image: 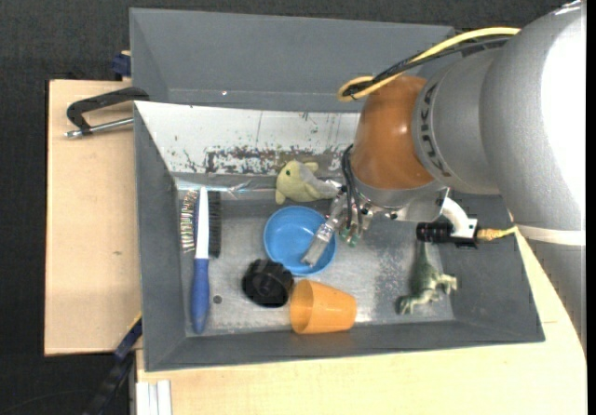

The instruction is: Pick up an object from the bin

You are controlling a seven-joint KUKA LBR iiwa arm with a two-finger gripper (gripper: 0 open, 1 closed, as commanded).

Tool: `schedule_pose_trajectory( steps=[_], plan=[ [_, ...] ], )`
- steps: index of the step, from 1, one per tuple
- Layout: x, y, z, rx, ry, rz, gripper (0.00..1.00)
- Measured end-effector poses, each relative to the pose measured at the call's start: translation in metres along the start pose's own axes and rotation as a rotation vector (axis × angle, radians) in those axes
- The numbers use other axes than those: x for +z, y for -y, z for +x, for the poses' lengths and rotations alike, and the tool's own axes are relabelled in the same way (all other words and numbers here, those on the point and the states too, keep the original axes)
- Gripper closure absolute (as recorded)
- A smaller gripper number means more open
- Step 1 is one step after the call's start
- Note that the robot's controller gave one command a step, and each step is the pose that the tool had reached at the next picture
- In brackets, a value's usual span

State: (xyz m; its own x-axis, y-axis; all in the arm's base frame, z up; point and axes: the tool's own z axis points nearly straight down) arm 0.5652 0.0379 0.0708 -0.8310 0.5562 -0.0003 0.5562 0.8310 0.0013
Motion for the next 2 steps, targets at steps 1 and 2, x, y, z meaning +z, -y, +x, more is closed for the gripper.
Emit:
schedule_pose_trajectory(
  steps=[1, 2],
  plan=[
    [0.0, 0.0, 0.0, 0.0, 0.001, 0.0, 1.0],
    [-0.006, 0.006, -0.02, 0.01, 0.005, -0.002, 1.0]
  ],
)
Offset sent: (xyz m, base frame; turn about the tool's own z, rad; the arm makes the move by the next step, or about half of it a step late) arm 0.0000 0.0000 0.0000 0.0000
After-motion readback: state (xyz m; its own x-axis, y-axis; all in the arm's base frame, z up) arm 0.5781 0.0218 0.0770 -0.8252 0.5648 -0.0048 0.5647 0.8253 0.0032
